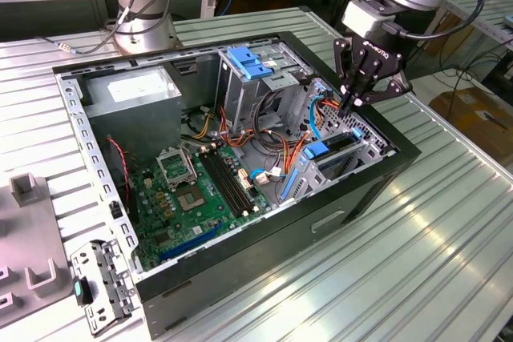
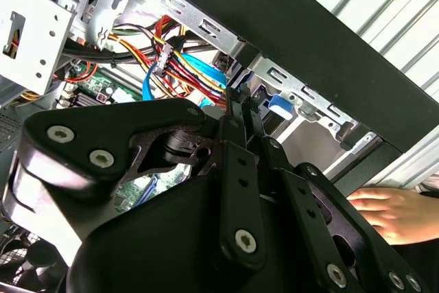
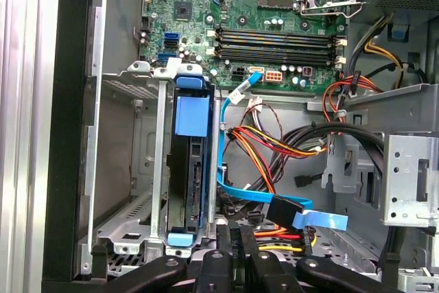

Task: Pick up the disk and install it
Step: 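Insert the first disk wire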

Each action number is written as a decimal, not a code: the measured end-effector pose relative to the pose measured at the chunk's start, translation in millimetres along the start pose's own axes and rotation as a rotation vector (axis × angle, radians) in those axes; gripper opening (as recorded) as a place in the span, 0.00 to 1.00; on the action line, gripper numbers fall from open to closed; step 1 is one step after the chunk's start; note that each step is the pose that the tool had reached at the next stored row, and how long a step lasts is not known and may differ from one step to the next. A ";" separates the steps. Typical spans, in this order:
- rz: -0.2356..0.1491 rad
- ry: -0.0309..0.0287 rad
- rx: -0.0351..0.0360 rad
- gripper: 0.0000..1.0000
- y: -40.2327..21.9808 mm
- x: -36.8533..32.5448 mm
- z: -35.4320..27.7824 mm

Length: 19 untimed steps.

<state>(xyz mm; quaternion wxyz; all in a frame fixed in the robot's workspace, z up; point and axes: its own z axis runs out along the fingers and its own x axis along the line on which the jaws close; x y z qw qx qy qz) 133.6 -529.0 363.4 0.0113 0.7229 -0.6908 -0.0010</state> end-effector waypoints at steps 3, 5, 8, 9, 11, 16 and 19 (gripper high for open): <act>0.000 0.0000 0.0000 0.16 0.5 0.0 0.1; 0.001 0.0002 0.0000 0.16 0.7 2.6 0.2; 0.002 -0.0002 -0.0001 0.16 2.6 6.9 1.3; 0.001 -0.0003 -0.0001 0.16 4.6 7.1 1.6; 0.001 -0.0009 0.0000 0.16 11.3 7.5 2.3; 0.007 -0.0009 -0.0001 0.16 14.1 10.9 4.8; 0.009 -0.0011 -0.0001 0.16 14.4 14.5 6.1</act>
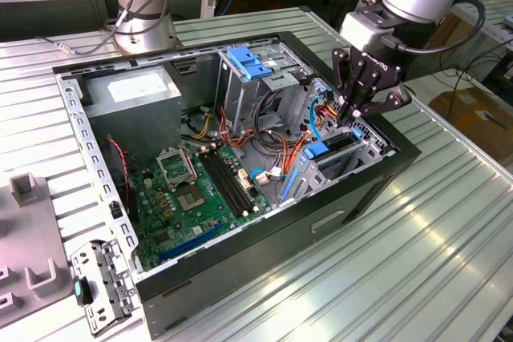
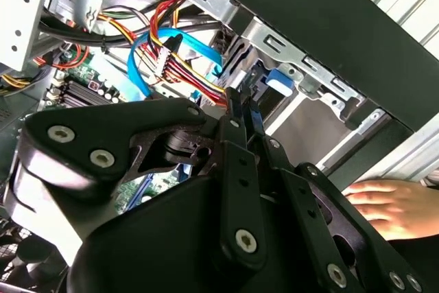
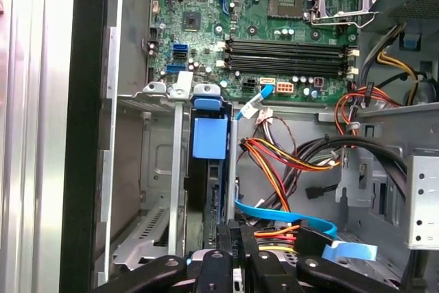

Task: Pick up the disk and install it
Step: 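Insert the first disk wire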

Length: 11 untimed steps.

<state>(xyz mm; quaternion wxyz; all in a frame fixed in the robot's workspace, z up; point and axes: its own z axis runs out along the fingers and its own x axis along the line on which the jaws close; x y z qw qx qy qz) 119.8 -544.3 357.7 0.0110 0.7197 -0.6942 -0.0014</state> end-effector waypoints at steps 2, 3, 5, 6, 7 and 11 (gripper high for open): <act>0.000 0.0001 -0.0001 0.16 0.0 0.1 0.0; 0.001 0.0001 -0.0001 0.16 0.0 0.1 0.0; 0.001 0.0001 -0.0001 0.16 0.0 0.1 0.0; 0.001 0.0001 -0.0001 0.16 0.0 0.1 0.0; 0.001 0.0001 -0.0001 0.16 0.0 0.1 0.0; 0.001 0.0001 -0.0001 0.16 0.0 0.1 0.0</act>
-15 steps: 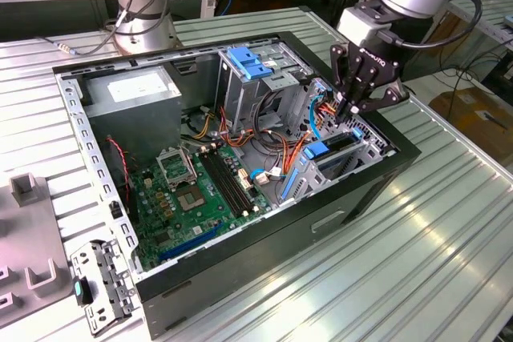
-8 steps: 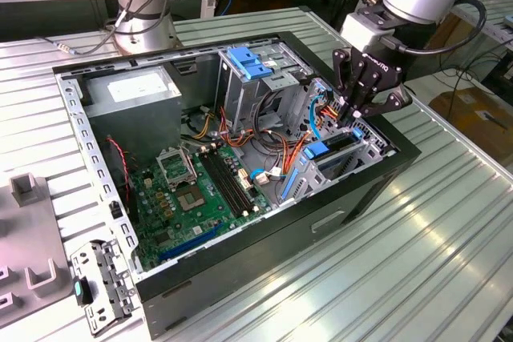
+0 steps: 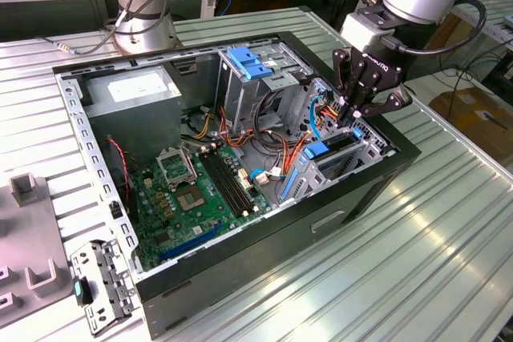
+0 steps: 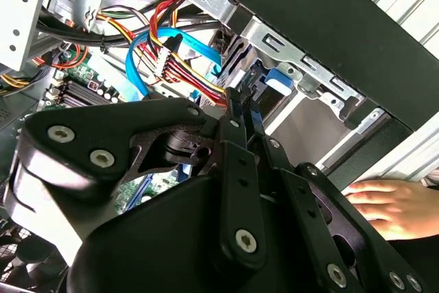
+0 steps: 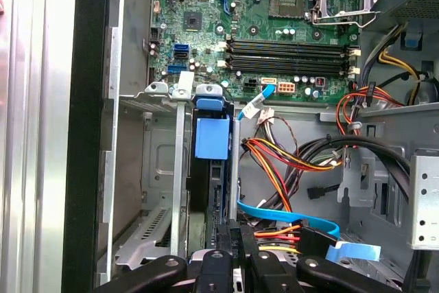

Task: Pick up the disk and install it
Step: 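Insert the first disk wire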

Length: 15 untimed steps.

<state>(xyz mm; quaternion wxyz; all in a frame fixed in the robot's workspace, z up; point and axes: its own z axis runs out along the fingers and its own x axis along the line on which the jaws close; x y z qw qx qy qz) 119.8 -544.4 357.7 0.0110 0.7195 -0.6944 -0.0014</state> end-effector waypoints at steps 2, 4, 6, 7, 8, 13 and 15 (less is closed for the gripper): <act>0.000 -0.0001 0.0000 0.16 0.0 0.0 0.0; 0.000 -0.0001 0.0000 0.16 0.1 1.1 0.1; 0.000 0.0001 0.0000 0.16 0.2 3.9 0.3; 0.000 0.0000 0.0000 0.16 0.3 5.1 0.5; 0.001 -0.0003 0.0000 0.16 0.7 5.5 0.9; 0.023 -0.0004 -0.0003 0.16 2.5 5.4 3.6; 0.027 -0.0006 -0.0004 0.16 3.0 5.6 4.8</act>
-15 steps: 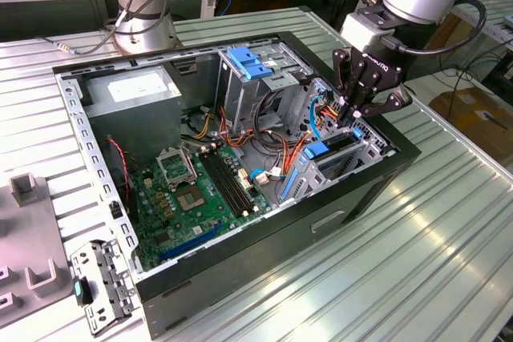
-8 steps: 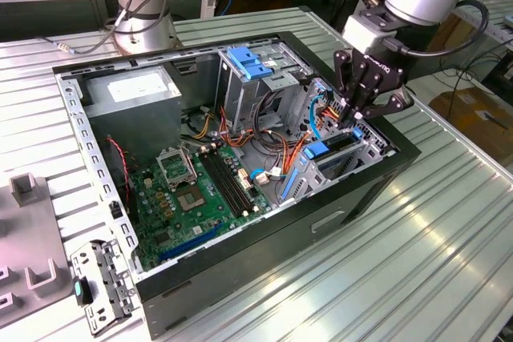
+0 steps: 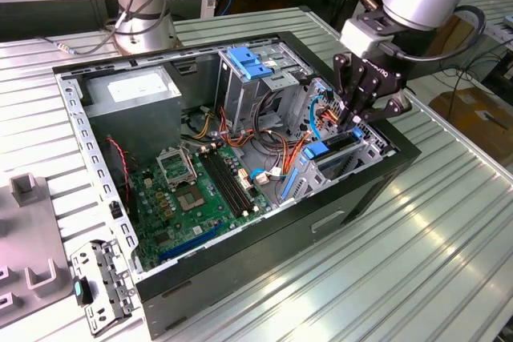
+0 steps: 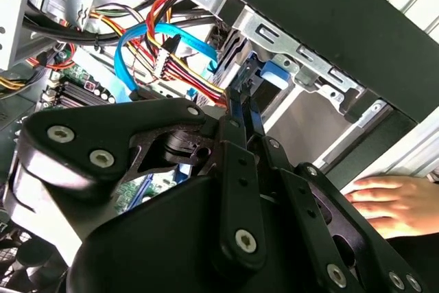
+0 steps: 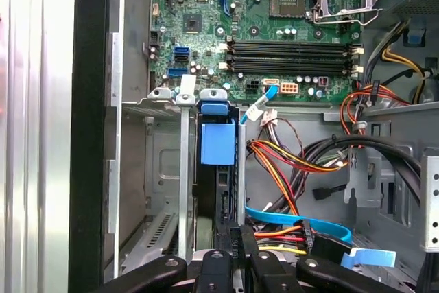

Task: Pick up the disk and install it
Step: 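Insert the first disk wire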

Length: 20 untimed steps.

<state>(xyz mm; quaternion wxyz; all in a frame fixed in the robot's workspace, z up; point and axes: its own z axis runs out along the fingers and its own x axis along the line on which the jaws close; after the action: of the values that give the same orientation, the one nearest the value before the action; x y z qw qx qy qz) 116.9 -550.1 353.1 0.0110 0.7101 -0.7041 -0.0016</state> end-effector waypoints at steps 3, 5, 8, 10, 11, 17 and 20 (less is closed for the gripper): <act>0.000 -0.0001 0.0000 0.16 0.1 2.2 1.1; 0.000 -0.0005 0.0000 0.16 0.1 4.0 1.6; 0.000 -0.0004 0.0000 0.16 0.0 4.3 2.7; 0.000 -0.0005 0.0000 0.16 0.0 4.3 3.5; 0.000 -0.0004 0.0000 0.16 0.0 4.3 3.8; 0.000 -0.0006 0.0000 0.16 0.0 4.5 5.7; 0.000 -0.0004 0.0000 0.16 0.0 4.5 6.7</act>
<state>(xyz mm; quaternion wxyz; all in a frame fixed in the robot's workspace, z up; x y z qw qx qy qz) 116.8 -554.7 346.4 0.0108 0.7100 -0.7041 -0.0017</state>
